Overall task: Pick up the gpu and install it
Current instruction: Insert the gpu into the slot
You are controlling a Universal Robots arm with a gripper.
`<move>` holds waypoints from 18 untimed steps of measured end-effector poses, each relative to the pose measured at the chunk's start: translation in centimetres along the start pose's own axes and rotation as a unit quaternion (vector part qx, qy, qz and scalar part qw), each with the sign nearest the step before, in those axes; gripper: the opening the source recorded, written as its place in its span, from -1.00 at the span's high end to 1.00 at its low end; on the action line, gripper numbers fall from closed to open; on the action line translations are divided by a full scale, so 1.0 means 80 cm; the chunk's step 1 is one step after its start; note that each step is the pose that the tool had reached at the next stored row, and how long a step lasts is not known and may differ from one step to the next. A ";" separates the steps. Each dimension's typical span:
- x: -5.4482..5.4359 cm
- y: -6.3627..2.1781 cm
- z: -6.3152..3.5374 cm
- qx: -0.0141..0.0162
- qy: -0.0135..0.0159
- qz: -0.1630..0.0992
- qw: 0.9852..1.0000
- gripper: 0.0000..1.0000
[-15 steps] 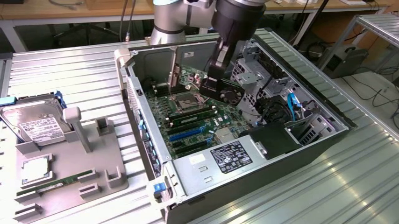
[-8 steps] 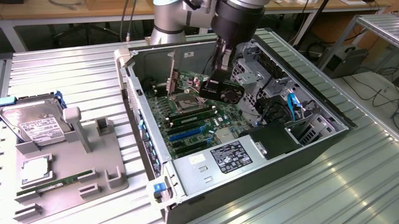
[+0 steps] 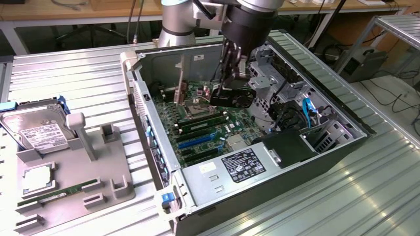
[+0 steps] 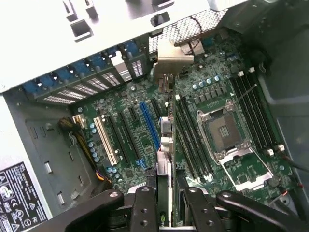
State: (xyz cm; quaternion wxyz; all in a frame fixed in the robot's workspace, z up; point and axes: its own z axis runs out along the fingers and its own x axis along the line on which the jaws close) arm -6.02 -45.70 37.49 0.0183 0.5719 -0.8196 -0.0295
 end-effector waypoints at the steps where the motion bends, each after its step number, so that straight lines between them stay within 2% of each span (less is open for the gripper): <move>1: 0.000 0.000 0.001 0.000 0.001 -0.020 1.000 0.47; 3: 0.000 0.000 0.003 0.000 0.003 -0.041 0.999 0.47; 4: 0.000 0.000 0.004 0.000 0.004 -0.057 0.998 0.47; 9: 0.000 0.000 0.006 0.001 0.007 -0.103 0.995 0.47; 14: 0.000 -0.001 0.010 0.001 0.009 -0.147 0.989 0.47; 17: 0.000 -0.001 0.012 0.001 0.008 -0.170 0.985 0.47; 18: 0.000 -0.001 0.013 0.001 0.008 -0.174 0.985 0.47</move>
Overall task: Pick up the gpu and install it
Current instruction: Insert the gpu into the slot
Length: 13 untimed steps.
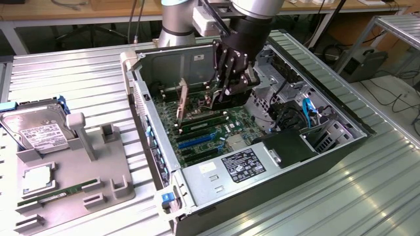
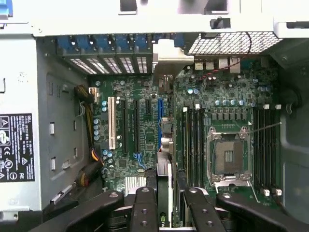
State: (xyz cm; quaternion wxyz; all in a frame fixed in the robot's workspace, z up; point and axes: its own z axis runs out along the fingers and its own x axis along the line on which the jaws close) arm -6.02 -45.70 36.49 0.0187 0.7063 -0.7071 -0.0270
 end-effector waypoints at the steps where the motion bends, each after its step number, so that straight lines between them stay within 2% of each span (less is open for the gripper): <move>1: 0.000 0.000 0.001 0.000 -0.001 -0.003 1.000 0.47; 4: 0.001 0.006 0.004 0.001 -0.004 -0.006 1.000 0.47; 9: 0.003 0.024 0.009 0.007 -0.004 -0.006 1.000 0.47; 12: 0.006 0.033 0.013 0.011 -0.004 -0.006 1.000 0.47; 13: 0.007 0.039 0.015 0.013 -0.004 -0.006 1.000 0.47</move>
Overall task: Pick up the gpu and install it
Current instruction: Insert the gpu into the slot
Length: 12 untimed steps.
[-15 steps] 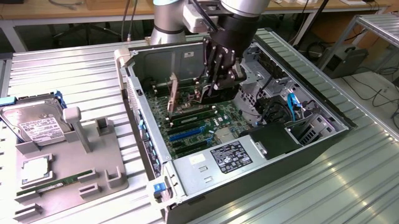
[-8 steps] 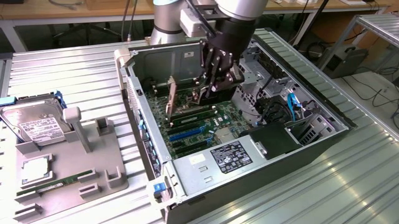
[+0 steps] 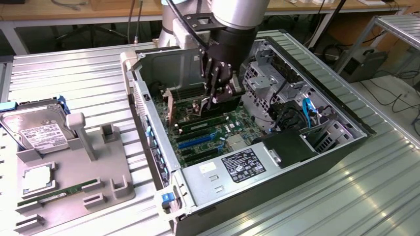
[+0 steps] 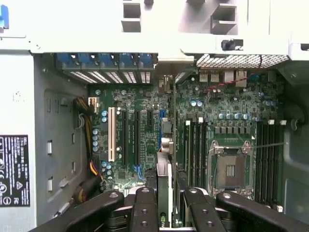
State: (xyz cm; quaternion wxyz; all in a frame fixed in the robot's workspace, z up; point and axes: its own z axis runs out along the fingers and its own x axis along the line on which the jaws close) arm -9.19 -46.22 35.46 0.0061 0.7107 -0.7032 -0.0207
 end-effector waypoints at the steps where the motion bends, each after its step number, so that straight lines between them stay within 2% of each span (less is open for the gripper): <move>1: 0.000 0.002 0.002 0.001 0.000 0.000 1.000 0.47; 12: 0.001 0.001 0.030 0.001 0.000 0.000 1.000 0.47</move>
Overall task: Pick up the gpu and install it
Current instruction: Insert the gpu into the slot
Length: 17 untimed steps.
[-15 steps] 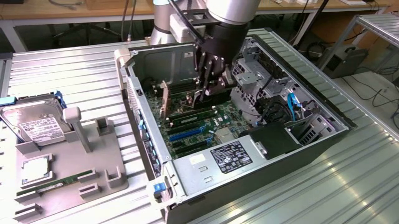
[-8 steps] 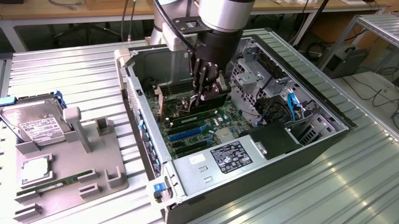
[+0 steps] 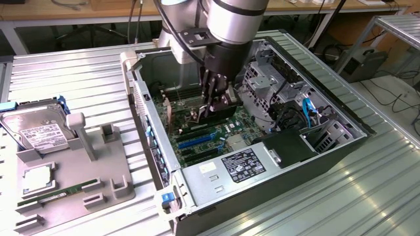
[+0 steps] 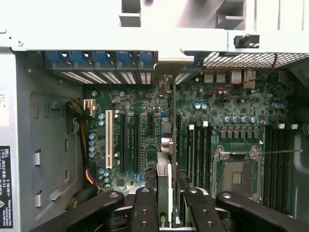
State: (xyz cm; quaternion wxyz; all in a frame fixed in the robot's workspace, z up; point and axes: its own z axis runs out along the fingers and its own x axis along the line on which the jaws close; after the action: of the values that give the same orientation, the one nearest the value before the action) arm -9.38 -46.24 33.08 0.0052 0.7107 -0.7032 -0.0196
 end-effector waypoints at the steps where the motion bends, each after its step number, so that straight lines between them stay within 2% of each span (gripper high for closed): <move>1: 0.000 0.000 0.003 0.000 0.000 0.000 1.000 0.47; 14: 0.001 0.000 0.038 0.000 0.000 0.000 1.000 0.47; 17: 0.001 0.002 0.047 -0.001 0.000 0.000 1.000 0.47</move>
State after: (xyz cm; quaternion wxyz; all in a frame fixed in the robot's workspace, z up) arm -9.70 -46.24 29.30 0.0059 0.7107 -0.7032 -0.0203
